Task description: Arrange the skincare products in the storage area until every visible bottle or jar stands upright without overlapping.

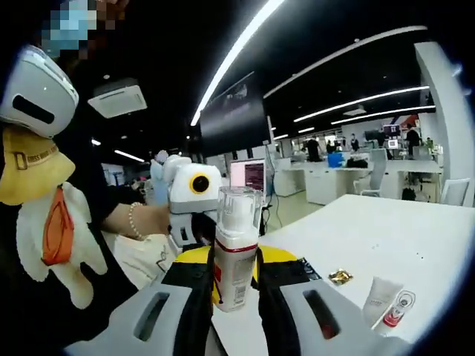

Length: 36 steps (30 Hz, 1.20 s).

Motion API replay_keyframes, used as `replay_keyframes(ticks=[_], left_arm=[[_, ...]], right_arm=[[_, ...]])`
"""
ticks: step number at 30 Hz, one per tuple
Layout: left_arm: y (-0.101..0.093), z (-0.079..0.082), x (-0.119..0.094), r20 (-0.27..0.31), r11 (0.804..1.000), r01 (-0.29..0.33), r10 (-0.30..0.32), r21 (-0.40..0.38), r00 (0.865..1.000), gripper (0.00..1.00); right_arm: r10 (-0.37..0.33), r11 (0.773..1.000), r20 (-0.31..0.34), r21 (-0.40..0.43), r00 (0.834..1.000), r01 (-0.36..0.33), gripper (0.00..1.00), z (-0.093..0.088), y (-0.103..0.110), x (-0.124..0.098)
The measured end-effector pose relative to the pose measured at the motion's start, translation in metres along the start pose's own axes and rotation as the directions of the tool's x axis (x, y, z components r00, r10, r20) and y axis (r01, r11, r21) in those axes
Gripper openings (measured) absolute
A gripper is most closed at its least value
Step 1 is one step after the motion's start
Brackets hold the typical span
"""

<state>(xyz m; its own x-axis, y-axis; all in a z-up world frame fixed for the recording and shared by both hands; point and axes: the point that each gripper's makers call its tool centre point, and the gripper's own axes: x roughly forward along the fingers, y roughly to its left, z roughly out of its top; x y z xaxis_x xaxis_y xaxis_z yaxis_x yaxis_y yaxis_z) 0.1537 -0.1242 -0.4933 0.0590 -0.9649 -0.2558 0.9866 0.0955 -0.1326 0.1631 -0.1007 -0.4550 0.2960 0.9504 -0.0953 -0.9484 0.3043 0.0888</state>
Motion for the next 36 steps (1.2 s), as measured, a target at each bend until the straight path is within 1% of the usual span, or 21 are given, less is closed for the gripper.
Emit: replay_keyframes(ticks=[1,3,4,5,6,7,8,10,12,13,17,20,21,22,23,24,25,27,31,32,36], left_arm=[[-0.003,-0.002,0.001,-0.015,1.0,0.018,-0.018,0.006,1.0,0.2],[-0.008,-0.004,0.006,-0.03,0.999,0.034,-0.033,0.024,0.999,0.2],[-0.009,-0.005,0.009,-0.032,0.999,0.04,-0.039,0.03,0.999,0.2],[-0.01,-0.006,0.011,-0.033,0.998,0.044,-0.042,0.035,0.999,0.2],[-0.01,-0.006,0.012,-0.034,0.998,0.044,-0.043,0.035,0.998,0.2],[-0.009,-0.009,0.013,-0.04,0.998,0.046,-0.044,0.041,0.998,0.2],[-0.008,-0.011,0.015,-0.051,0.997,0.045,-0.042,0.055,0.998,0.2],[-0.01,-0.013,0.021,-0.062,0.997,0.044,-0.04,0.068,0.997,0.2],[-0.011,-0.016,0.025,-0.07,0.996,0.047,-0.042,0.073,0.997,0.2],[-0.01,-0.017,0.027,-0.069,0.995,0.045,-0.038,0.089,0.997,0.2],[-0.016,-0.014,0.037,-0.043,0.995,0.045,-0.042,0.088,0.998,0.2],[-0.016,-0.015,0.041,-0.043,0.994,0.044,-0.04,0.103,0.998,0.2],[-0.016,-0.017,0.042,-0.052,0.992,0.047,-0.041,0.118,0.998,0.2],[-0.016,-0.02,0.044,-0.071,0.988,0.047,-0.036,0.149,0.997,0.2],[-0.014,-0.022,0.046,-0.08,0.986,0.042,-0.029,0.164,0.996,0.2],[-0.015,-0.024,0.048,-0.088,0.986,0.046,-0.032,0.159,0.996,0.2],[-0.014,-0.027,0.049,-0.1,0.985,0.053,-0.037,0.163,0.994,0.2],[-0.011,-0.033,0.054,-0.126,0.981,0.04,-0.017,0.188,0.992,0.2],[-0.003,-0.045,0.06,-0.156,0.982,0.032,-0.003,0.188,0.988,0.2],[-0.002,-0.047,0.062,-0.161,0.982,0.032,-0.001,0.187,0.987,0.2],[0.009,-0.056,0.065,-0.18,0.982,0.007,0.027,0.187,0.983,0.2]], right_arm=[[0.011,1.0,0.001,-0.002,1.0,-0.011,0.22,0.001,0.002,0.0],[0.024,1.0,0.002,-0.014,1.0,-0.024,0.22,0.005,0.003,-0.002],[0.035,0.999,-0.012,-0.037,0.999,-0.036,0.23,0.006,0.005,-0.002],[0.039,0.997,-0.034,-0.059,0.999,-0.041,0.23,0.005,0.006,-0.002],[0.034,0.994,-0.083,-0.1,0.996,-0.042,0.23,0.001,0.004,-0.005],[0.028,0.992,-0.114,-0.122,0.993,-0.042,0.23,-0.001,0.003,-0.006],[0.026,0.986,-0.163,-0.157,0.986,-0.052,0.24,-0.004,0.004,-0.008],[0.016,0.978,-0.22,-0.199,0.975,-0.06,0.24,-0.006,0.003,-0.011],[0.018,0.973,-0.257,-0.217,0.966,-0.076,0.24,-0.006,0.002,-0.015],[0.021,0.973,-0.264,-0.218,0.964,-0.081,0.24,-0.005,0.002,-0.016],[0.032,0.971,-0.282,-0.219,0.959,-0.097,0.24,0.0,0.001,-0.021],[0.047,0.971,-0.304,-0.211,0.952,-0.116,0.22,-0.001,0.004,-0.023],[0.067,0.971,-0.328,-0.197,0.942,-0.138,0.21,-0.005,0.008,-0.024],[0.07,0.97,-0.344,-0.197,0.936,-0.145,0.21,-0.007,0.009,-0.024],[0.069,0.966,-0.363,-0.208,0.929,-0.153,0.2,-0.01,0.011,-0.024],[0.071,0.961,-0.377,-0.222,0.924,-0.165,0.2,-0.013,0.007,-0.025],[0.078,0.96,-0.39,-0.218,0.917,-0.174,0.2,-0.016,0.007,-0.025],[0.073,0.957,-0.42,-0.227,0.905,-0.182,0.2,-0.024,0.003,-0.026],[0.075,0.95,-0.474,-0.234,0.877,-0.208,0.19,-0.038,-0.007,-0.027],[0.08,0.947,-0.484,-0.234,0.871,-0.218,0.19,-0.038,-0.006,-0.025],[0.081,0.943,-0.515,-0.237,0.853,-0.233,0.19,-0.048,-0.01,-0.024]])
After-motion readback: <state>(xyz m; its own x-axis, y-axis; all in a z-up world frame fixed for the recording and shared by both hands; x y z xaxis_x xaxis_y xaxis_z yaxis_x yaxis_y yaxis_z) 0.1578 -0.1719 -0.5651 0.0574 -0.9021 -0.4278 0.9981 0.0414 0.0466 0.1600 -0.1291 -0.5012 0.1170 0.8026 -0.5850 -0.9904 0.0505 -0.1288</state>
